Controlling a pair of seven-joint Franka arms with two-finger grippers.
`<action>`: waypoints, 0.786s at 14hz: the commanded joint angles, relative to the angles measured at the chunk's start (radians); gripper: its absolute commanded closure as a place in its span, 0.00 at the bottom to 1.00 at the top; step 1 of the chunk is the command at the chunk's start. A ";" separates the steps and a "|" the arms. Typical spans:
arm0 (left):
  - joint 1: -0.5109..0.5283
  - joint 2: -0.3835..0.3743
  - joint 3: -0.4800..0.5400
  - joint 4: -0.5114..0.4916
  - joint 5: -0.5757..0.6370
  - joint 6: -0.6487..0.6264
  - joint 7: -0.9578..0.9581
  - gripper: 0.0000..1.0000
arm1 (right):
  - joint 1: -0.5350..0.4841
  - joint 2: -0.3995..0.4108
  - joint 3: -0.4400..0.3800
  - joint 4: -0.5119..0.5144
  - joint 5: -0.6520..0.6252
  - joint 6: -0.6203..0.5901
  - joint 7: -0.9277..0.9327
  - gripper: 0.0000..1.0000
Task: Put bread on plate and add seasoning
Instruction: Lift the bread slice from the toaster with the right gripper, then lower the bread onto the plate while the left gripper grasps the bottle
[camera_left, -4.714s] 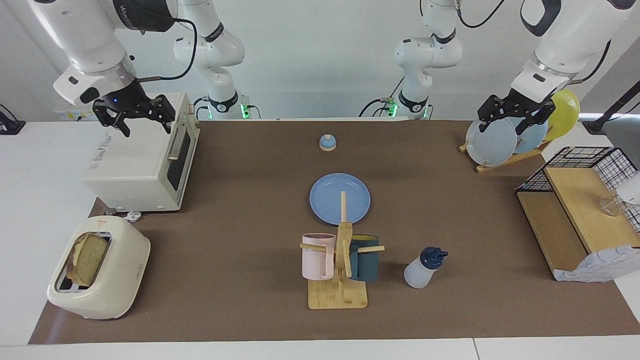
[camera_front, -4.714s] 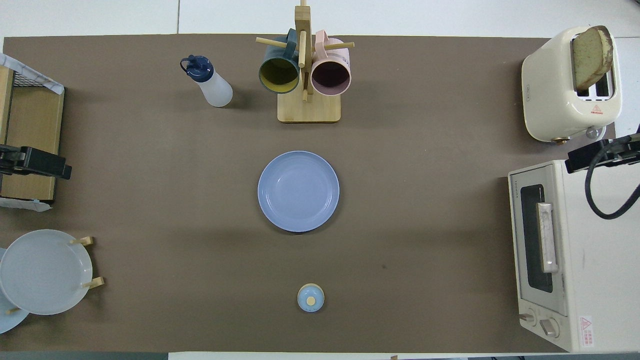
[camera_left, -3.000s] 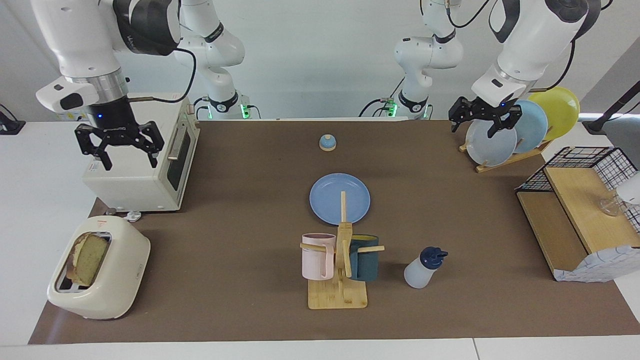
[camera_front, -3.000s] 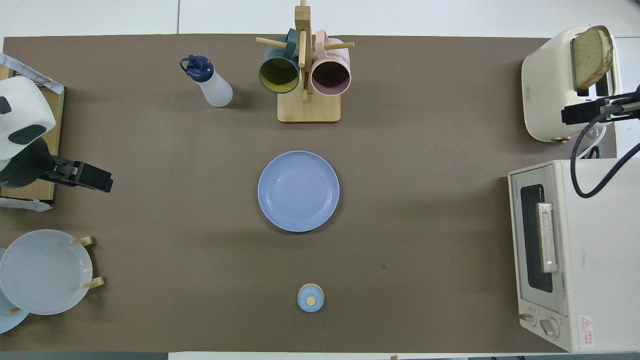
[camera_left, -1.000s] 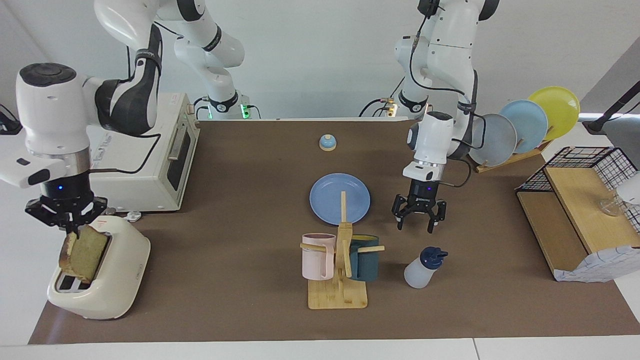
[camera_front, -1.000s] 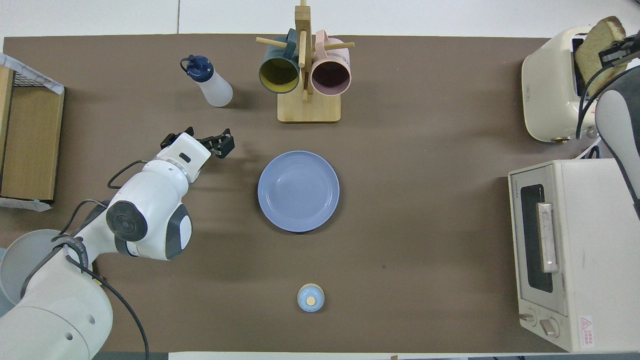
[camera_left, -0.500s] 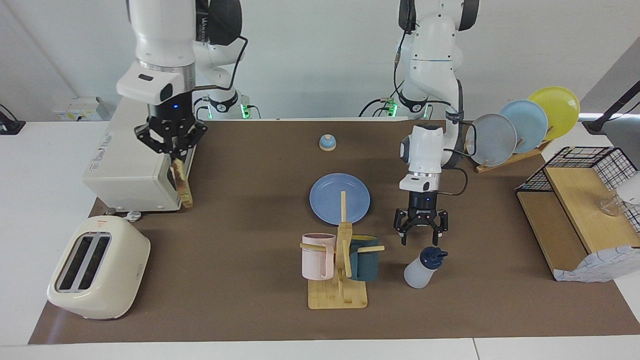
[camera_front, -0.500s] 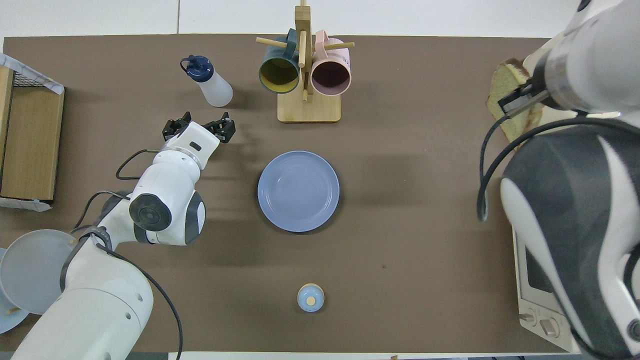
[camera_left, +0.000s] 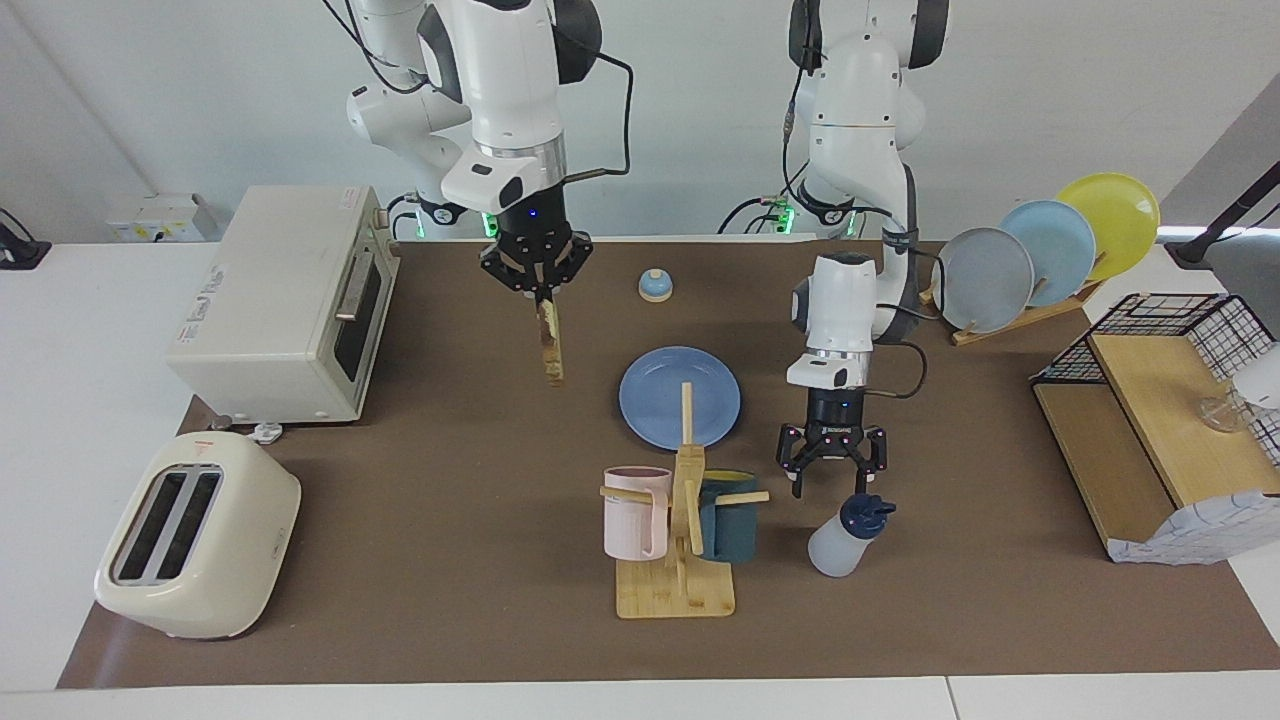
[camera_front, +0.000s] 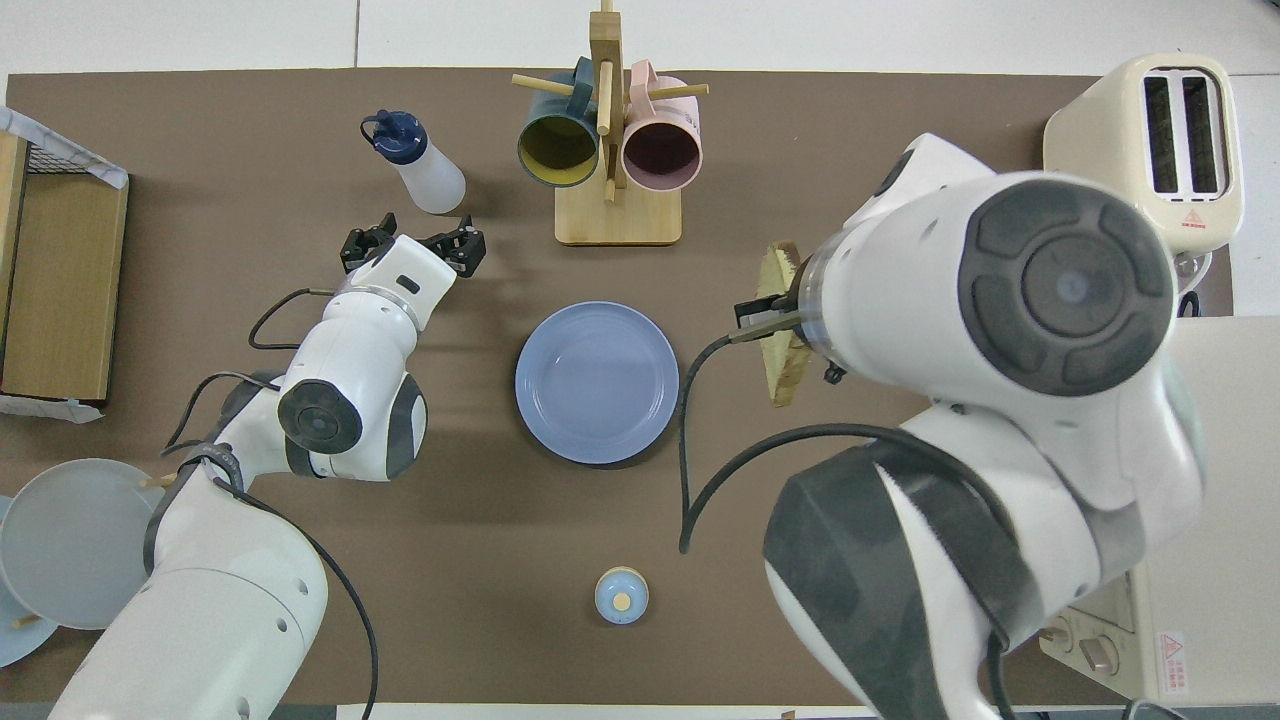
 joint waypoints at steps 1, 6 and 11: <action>-0.027 0.061 0.025 0.061 -0.041 0.016 0.001 0.00 | 0.048 -0.080 -0.003 -0.172 0.071 0.166 0.087 1.00; -0.030 0.084 0.044 0.090 -0.041 0.009 0.001 0.00 | 0.187 0.018 -0.003 -0.206 0.071 0.410 0.307 1.00; -0.028 0.124 0.063 0.150 -0.051 0.005 -0.003 0.00 | 0.192 0.083 -0.003 -0.289 0.071 0.588 0.318 1.00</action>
